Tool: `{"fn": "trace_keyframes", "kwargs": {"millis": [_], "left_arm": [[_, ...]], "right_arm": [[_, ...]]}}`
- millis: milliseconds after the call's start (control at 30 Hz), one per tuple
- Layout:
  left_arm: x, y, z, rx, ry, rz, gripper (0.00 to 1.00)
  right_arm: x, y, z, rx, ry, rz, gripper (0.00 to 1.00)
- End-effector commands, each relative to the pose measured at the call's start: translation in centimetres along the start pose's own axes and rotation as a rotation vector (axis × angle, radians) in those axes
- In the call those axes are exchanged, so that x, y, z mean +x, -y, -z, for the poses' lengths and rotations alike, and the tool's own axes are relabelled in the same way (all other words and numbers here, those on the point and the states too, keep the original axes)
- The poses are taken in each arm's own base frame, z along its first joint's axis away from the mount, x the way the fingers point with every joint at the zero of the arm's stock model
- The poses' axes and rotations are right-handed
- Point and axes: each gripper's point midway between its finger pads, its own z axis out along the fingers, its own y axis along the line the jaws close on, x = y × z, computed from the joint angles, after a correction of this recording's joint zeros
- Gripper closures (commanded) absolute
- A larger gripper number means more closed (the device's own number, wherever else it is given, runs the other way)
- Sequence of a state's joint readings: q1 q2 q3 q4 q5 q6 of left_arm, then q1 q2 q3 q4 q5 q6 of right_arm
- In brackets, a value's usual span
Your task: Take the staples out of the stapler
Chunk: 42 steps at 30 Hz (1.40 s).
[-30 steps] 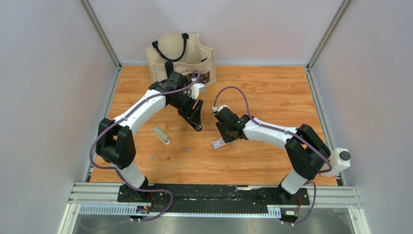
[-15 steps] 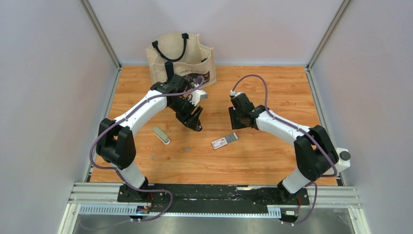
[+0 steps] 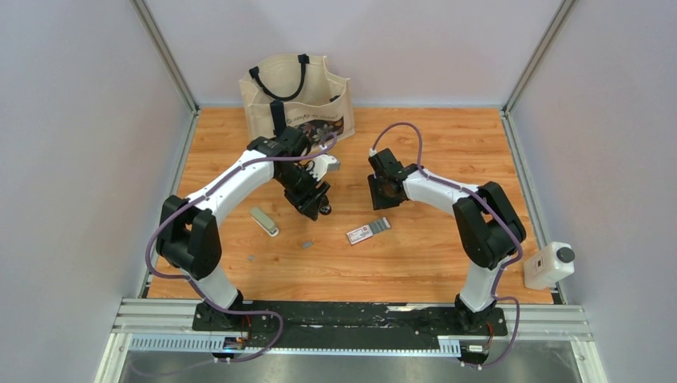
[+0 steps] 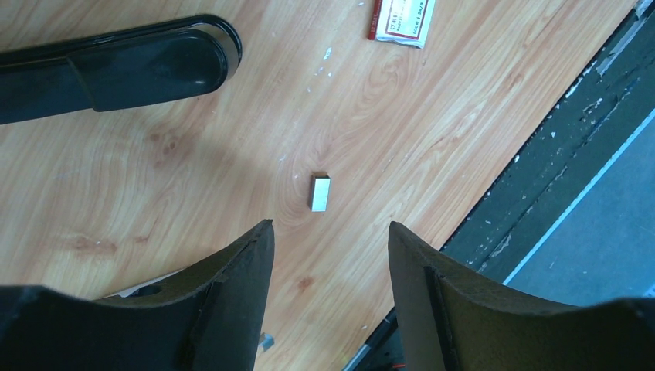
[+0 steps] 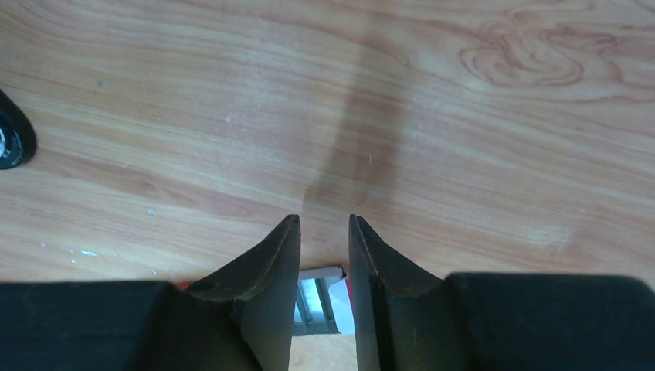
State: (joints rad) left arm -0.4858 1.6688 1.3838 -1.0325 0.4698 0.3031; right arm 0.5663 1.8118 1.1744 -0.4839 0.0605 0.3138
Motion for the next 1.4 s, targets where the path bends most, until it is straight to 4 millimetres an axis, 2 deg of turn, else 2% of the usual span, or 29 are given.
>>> {"fn": "trace_keyframes", "kwargs": {"millis": [0,200,333,633,1100,1200,1367], "left_arm": [[-0.2,0.5,1.6,-0.023,0.032,-0.057,0.35],[-0.7,0.8,2.3,-0.03,0.057,-0.062,0.35],[-0.6,1.0,2.8,-0.038,0.068,-0.071,0.35],[-0.4,1.8,4.2,-0.053,0.101,-0.092,0.35],[0.5,2.7,5.4,-0.067,0.134,-0.108,0.35],[0.6,2.8,5.6,-0.071,0.139,-0.112,0.35],[0.9,2.7,5.7,-0.082,0.139,-0.123,0.35]], "right_arm": [[0.0,0.1,0.7,0.024,-0.007,0.001,0.68],[1.6,0.6,0.5,0.048,-0.061,0.014,0.68],[2.0,0.5,0.8,0.047,-0.068,0.016,0.68],[4.3,0.7,0.9,0.063,-0.125,0.037,0.7],[6.5,-0.4,2.8,0.073,-0.118,0.029,0.7],[5.9,-0.1,3.0,0.093,-0.095,0.027,0.69],[3.8,-0.1,3.5,0.117,-0.04,0.037,0.66]]}}
